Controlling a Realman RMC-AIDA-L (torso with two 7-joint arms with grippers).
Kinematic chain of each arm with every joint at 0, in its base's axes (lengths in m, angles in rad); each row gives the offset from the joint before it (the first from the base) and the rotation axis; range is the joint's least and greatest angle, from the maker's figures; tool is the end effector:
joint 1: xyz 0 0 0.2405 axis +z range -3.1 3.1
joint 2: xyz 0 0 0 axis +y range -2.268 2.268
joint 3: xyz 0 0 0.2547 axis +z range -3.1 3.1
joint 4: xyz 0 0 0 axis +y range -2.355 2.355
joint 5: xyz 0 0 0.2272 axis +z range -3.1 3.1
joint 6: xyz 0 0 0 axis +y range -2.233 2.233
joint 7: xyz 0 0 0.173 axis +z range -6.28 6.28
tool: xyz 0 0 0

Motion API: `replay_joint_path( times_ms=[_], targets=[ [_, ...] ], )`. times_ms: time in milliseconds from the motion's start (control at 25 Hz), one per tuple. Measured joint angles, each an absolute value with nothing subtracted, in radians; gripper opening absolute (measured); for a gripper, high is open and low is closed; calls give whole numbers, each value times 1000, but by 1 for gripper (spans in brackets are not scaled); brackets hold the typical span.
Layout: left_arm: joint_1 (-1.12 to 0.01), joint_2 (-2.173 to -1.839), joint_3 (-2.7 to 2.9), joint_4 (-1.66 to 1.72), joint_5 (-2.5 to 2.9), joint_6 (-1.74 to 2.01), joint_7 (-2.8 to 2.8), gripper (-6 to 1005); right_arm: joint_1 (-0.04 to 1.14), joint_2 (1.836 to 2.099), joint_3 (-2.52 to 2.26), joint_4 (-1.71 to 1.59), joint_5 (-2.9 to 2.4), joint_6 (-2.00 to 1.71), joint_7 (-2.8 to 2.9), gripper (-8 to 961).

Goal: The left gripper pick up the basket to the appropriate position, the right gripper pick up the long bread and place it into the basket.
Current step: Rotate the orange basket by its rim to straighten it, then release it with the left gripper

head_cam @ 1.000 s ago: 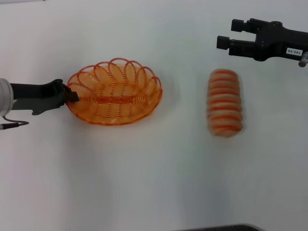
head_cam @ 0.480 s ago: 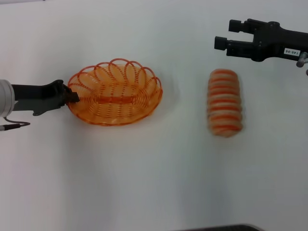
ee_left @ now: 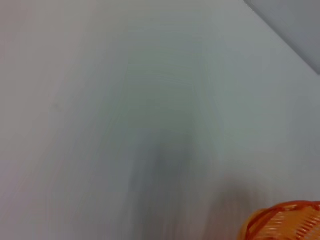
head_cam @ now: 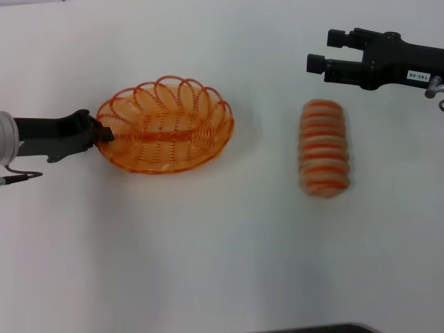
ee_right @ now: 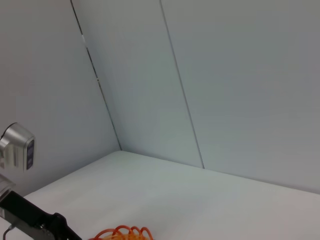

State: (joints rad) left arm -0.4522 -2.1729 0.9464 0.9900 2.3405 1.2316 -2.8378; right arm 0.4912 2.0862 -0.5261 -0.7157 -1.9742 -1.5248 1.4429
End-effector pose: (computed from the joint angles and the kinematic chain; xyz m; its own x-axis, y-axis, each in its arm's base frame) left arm -0.2867 0.3740 -0.0397 -0.0530 0.9071 0.4176 0.9942 0.0872 -0.0633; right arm 0.2805 0.3647 0.0137 0.6952 -0.3587 -0.6229 -0.6050 -0.7599 -0.2376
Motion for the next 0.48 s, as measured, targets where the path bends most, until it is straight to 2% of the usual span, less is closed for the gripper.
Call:
replay_joint_path(
  times_ms=[320,480],
  targets=[
    [-449,-2171,945,991,2335,1235,-2838,76,498,2086,-526,-711,-1974,-1526,1442,836],
    [-449,-2169,945,991,2335,1239,-2835,157,500,2086,-526,-706,-1973,-1525,1442,835]
  ],
)
